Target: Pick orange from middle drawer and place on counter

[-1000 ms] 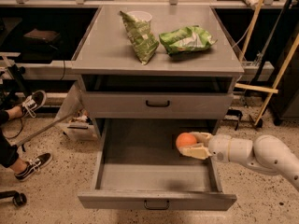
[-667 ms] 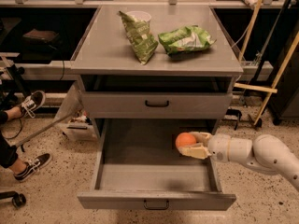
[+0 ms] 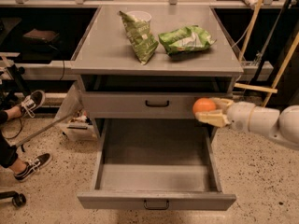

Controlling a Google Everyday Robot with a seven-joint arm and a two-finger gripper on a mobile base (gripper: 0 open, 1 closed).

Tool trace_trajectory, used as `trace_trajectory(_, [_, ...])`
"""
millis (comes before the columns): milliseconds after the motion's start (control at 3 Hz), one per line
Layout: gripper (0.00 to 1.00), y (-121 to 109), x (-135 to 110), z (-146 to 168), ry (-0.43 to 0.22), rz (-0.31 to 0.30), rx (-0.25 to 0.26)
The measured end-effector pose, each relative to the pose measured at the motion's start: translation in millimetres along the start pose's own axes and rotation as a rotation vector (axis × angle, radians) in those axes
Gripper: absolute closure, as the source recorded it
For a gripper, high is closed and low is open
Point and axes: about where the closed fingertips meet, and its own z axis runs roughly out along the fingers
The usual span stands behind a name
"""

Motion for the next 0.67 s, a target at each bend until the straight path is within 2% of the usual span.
trace_trajectory(333, [1.0,-40,-88,-27,-0.032,-0.066,0.123])
trace_trajectory(667, [1.0,-49,-176,-69,-0.112,-0.147,0.215])
